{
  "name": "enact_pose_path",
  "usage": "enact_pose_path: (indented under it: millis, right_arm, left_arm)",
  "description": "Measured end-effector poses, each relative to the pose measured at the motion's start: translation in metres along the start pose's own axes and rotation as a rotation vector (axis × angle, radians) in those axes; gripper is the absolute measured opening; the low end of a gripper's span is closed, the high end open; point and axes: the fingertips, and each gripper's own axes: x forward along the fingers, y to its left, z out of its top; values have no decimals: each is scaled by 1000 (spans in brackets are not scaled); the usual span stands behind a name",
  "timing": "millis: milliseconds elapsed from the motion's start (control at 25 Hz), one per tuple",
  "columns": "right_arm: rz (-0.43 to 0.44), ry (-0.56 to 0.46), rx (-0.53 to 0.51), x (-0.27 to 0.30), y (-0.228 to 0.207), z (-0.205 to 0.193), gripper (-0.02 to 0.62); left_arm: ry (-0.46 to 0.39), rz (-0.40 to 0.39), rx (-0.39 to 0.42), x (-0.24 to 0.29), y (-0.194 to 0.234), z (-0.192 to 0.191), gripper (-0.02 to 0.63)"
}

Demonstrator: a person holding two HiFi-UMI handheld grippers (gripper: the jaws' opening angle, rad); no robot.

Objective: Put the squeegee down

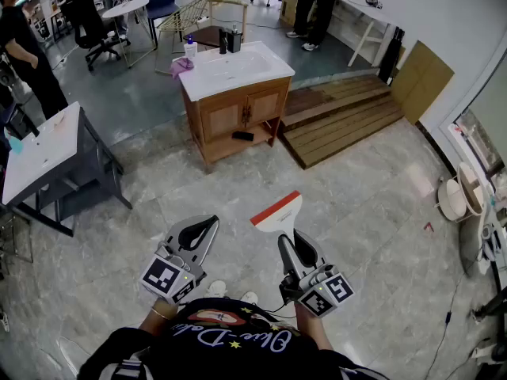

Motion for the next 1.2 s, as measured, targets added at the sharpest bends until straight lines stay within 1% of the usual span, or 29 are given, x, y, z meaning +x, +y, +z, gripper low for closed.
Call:
enact_pose_path:
  millis: [240,440,520,720,840,960,1080,1200]
  right_arm:
    - [5,-17,-4,-13,-3,7,107]
    - [9,-1,-39,-27,-4,4,109]
    - [5,-5,-32,-32,-8,5,107]
    - [-22,-17,-14,-50,-20,11,109]
    - [-38,-25,-3,-59,-28,12,107]
    - [-32,-26,6,-58,-29,12,109]
    - [-15,-25,3,-51,-24,10,109]
    - [-21,-23,6,-47,-25,7,107]
  left_arm:
    - [3,0,10,1,-16,1,-3]
    - [11,-2,10,1,-30,-3,-3]
    - [10,-5,-1,4,-36,-5,-3]
    - [32,-32,6,16,-52,-2,-3]
    - [26,-51,10,21,-63,-2,-3]
    - [28,-27,12,16,-60,-3,-3]
    - [44,8,-17,8,-49,-9,-3]
    - [49,6,-18,7,-45,-12,-3]
